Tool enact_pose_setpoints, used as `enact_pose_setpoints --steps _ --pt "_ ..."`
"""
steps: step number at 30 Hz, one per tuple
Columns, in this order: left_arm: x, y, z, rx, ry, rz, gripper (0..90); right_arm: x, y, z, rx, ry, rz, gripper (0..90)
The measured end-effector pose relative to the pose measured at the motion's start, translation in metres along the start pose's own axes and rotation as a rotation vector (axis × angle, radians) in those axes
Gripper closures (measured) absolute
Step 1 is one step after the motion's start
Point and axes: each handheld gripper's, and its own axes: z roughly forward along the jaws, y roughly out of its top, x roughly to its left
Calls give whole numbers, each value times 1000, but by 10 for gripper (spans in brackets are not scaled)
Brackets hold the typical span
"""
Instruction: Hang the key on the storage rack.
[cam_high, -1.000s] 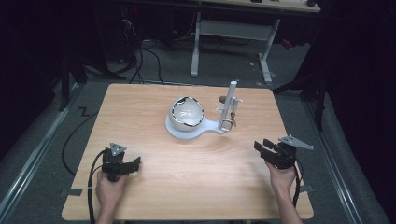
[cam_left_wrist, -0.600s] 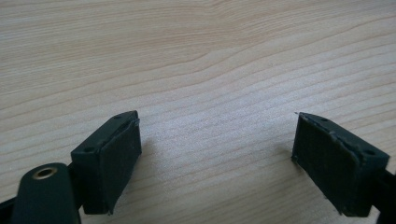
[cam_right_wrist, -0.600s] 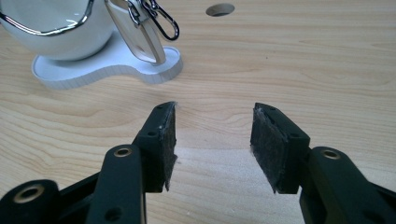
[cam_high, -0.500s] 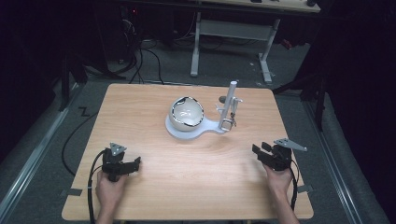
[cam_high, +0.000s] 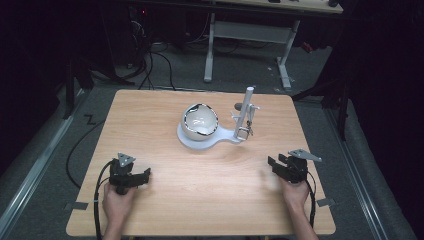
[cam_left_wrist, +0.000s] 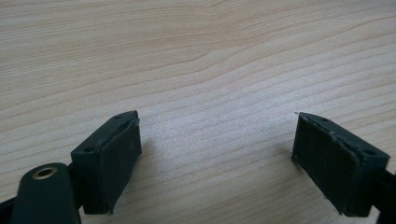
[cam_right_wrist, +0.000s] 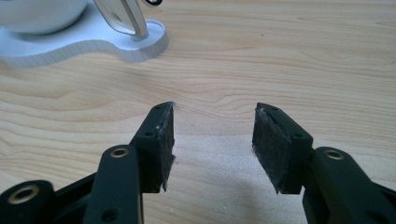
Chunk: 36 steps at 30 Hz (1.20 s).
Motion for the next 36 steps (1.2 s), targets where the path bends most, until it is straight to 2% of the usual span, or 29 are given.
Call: enact_pose_setpoints --steps 13,36 --pt "0 0 0 0 0 0 159 3 -4 15 37 -43 -34 460" --pt "0 0 0 0 0 0 159 4 -8 25 79 -97 -68 453"
